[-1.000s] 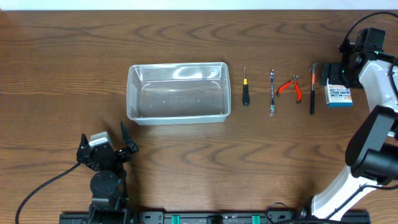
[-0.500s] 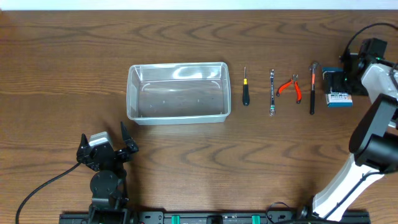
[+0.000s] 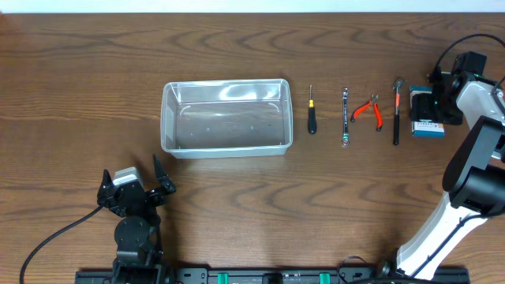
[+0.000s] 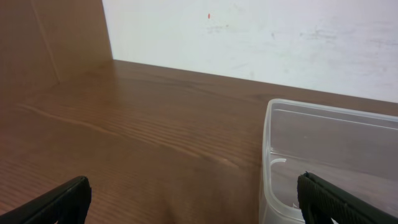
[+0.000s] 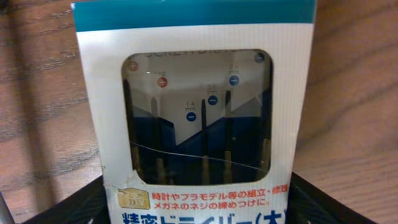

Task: Pack container
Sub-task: 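Carry the boxed set left and lower it into the container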

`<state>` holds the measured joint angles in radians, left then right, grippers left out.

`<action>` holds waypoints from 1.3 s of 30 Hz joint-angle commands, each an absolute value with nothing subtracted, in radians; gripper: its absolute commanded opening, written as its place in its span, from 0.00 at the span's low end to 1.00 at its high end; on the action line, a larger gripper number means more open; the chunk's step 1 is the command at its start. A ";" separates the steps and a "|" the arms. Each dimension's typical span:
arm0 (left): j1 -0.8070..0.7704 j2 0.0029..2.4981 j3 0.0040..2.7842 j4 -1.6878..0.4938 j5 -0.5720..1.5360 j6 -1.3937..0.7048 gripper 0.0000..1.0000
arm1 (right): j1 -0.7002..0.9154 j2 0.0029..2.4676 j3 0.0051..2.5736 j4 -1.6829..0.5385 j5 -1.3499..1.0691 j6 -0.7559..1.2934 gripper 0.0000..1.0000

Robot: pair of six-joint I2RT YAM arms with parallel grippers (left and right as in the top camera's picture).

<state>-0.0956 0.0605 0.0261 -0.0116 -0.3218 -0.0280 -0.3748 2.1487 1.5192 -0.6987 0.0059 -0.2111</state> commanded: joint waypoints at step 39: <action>-0.099 0.057 0.004 -0.041 -0.341 -0.027 0.98 | 0.720 1.899 1.631 -0.721 0.255 0.588 0.40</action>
<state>-0.0956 0.0605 0.0261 -0.0116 -0.3218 -0.0280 0.7258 1.8553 1.6379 -0.7361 0.1543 0.5045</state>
